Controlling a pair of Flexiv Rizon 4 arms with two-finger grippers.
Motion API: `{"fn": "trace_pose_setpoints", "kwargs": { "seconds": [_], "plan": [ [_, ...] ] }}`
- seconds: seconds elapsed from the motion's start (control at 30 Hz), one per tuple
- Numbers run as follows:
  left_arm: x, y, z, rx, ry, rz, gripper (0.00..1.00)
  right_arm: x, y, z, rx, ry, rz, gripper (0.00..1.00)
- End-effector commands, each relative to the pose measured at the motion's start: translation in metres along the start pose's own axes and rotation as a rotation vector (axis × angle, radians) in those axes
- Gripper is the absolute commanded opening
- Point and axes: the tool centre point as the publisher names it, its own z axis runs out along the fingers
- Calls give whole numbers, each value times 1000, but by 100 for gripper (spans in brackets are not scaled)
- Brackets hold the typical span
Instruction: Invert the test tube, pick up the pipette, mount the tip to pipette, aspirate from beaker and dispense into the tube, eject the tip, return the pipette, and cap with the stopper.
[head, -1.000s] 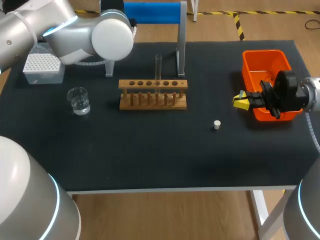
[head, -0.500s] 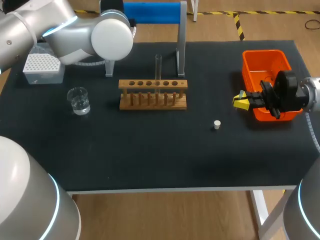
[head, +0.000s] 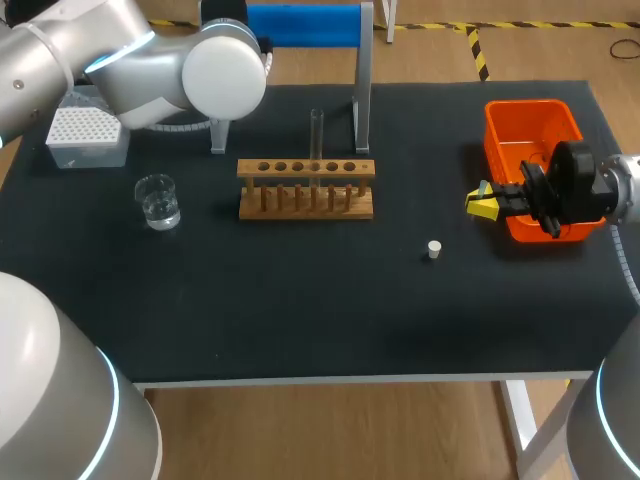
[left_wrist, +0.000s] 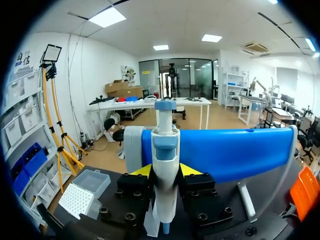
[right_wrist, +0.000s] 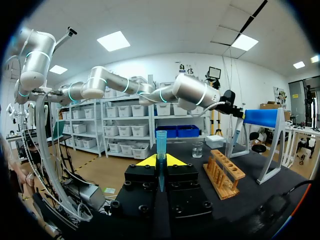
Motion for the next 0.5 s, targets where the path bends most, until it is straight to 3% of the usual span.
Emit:
{"fn": "trace_pose_setpoints", "kwargs": {
  "seconds": [0.03,0.3,0.43,0.5],
  "plan": [
    [2,-7,-1,7,4,-2,0,1,0,-1,2,0,0,0],
    [5,-47,-31,91,27,22,0,1,0,-1,2,0,0,0],
    [8,-68,-50,112,102,53,0,1,0,-1,2,0,0,0],
    [13,-76,-66,108,188,68,0,1,0,-1,2,0,0,0]
  ]
}}
